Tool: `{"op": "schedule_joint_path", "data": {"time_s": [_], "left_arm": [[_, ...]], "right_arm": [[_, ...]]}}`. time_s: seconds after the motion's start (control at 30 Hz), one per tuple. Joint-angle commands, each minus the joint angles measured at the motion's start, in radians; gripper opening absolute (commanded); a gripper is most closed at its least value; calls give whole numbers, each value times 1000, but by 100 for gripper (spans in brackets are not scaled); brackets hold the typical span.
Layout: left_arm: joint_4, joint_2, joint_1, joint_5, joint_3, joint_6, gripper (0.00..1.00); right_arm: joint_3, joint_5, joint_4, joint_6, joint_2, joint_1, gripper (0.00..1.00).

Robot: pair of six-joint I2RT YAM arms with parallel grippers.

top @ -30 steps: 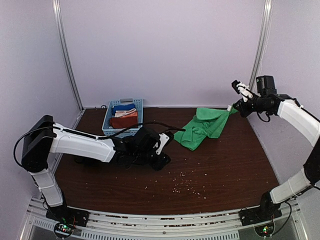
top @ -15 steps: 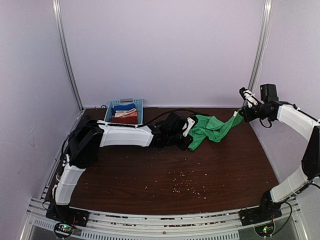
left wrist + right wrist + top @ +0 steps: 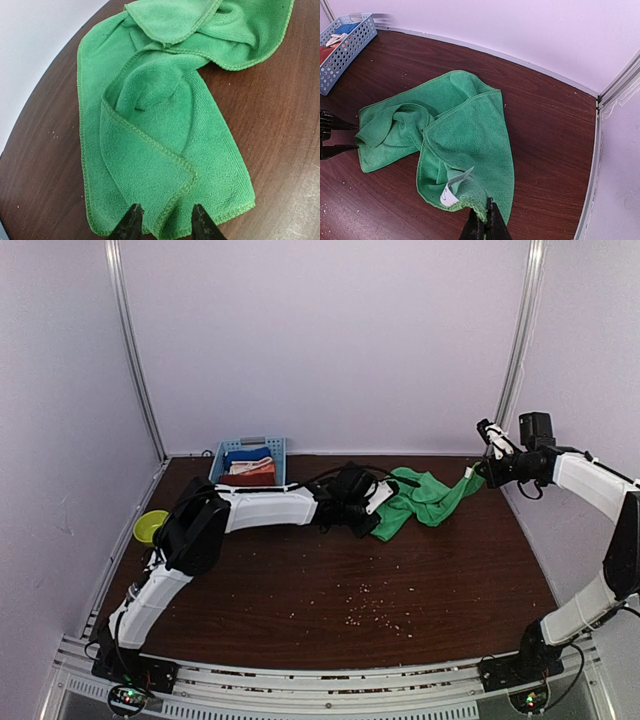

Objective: Roll the towels
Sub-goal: Flatten out the towel at the center of the board.

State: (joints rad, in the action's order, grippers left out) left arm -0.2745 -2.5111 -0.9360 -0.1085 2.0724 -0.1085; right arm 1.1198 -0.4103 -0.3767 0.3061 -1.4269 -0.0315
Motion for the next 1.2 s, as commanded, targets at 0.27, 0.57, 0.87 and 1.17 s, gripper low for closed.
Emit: {"op": "schedule_joint_path", "data": {"time_s": [0.27,0.57,0.87,1.17], "left_arm": [[3,-99,2,-53,121,-87,21],[70,-59,3,-137,70,-74,0],[131,300,17,-208,-158,-46,0],[131,751,27,-269,-463,31,0]], "right_arm": [[-12,-33,18,-7,1,-8,0],[-9,-39,12,-6,-17,-8,0],[180,-139,-79,-65,-61,-84,0],[467,-425,-255,-140,-87,-233,0]]}}
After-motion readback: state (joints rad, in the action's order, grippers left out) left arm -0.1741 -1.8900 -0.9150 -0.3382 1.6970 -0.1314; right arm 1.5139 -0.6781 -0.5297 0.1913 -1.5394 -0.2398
